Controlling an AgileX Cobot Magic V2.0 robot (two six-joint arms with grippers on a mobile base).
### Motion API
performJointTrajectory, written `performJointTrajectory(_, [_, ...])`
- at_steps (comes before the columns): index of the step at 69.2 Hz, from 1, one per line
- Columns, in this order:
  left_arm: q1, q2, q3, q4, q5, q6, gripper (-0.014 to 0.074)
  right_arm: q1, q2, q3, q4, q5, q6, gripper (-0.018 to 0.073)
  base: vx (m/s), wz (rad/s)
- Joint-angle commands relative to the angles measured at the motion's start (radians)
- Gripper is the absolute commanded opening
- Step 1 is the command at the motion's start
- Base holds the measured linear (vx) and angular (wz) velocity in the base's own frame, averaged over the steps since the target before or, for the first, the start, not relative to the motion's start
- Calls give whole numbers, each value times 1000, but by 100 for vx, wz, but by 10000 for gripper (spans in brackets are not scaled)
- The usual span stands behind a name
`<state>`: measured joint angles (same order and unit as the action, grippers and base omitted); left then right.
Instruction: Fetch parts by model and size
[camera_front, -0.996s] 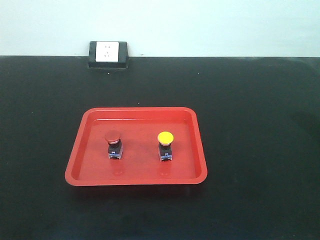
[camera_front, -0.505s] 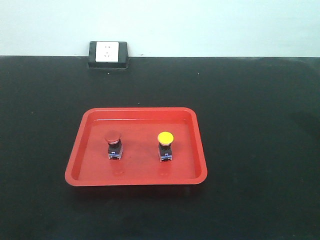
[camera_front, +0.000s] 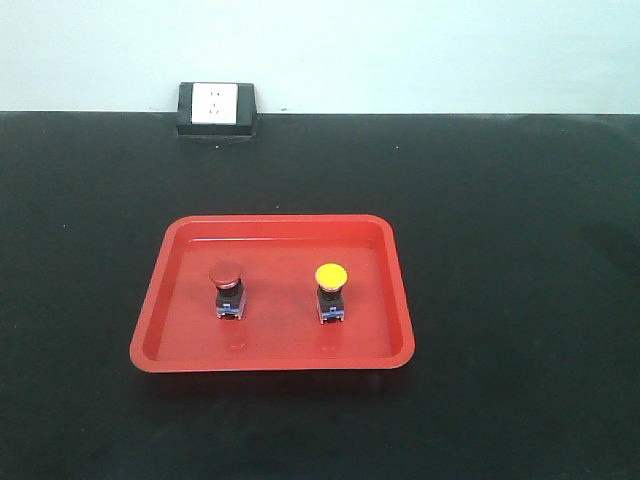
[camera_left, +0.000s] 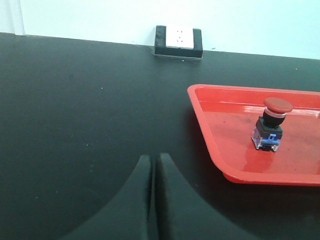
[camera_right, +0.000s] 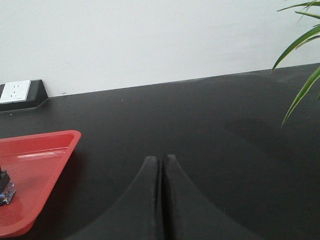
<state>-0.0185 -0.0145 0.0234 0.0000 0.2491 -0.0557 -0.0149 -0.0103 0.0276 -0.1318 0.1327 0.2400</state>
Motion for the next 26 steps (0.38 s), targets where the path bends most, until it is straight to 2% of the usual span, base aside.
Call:
performJointTrajectory(1, [1,-6,-4,-8,-75,-1,-6,-5,-18,9,-5,-71,-9,-9,0,0])
performJointTrajectory(26, [1,-6,-4,-8,-75,-1,-6,-5,-18,9,-5,-71,-9,-9,0,0])
